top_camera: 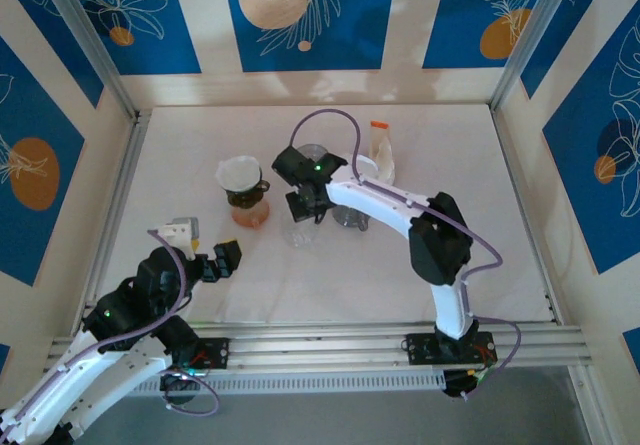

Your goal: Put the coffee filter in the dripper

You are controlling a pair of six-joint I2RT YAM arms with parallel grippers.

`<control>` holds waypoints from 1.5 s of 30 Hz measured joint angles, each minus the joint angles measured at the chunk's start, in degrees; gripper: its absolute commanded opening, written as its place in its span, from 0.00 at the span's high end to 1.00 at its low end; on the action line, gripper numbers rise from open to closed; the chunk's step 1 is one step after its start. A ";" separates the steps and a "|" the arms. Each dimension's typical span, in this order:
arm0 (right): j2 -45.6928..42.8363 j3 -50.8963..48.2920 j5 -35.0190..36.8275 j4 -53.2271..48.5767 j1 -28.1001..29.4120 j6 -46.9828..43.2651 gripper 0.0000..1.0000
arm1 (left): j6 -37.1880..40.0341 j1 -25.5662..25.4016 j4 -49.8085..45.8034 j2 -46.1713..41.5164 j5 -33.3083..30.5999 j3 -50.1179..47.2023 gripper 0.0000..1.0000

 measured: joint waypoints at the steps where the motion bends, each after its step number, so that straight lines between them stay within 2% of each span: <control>1: -1.73 -2.14 0.07 0.33 0.59 0.09 1.00 | 0.00 0.00 0.13 0.00 -0.02 -0.11 0.00; 9: -13.14 -16.72 0.13 3.37 4.61 2.67 1.00 | -0.04 0.00 0.87 0.48 0.00 -1.29 0.00; 13: -16.79 -21.79 0.00 4.15 4.74 4.15 1.00 | -0.55 0.00 1.97 1.70 0.04 -1.77 0.00; 33: -24.81 -31.58 -0.48 7.30 5.75 10.84 1.00 | -1.07 0.00 3.32 3.34 0.28 -2.14 0.00; 43: -24.90 -31.76 -0.46 7.80 6.23 12.61 0.80 | -1.07 0.00 3.93 5.53 0.92 -2.14 0.00; 45: -24.90 -31.76 -0.46 8.00 6.23 12.87 0.79 | -1.07 0.00 4.20 5.55 0.94 -2.14 0.00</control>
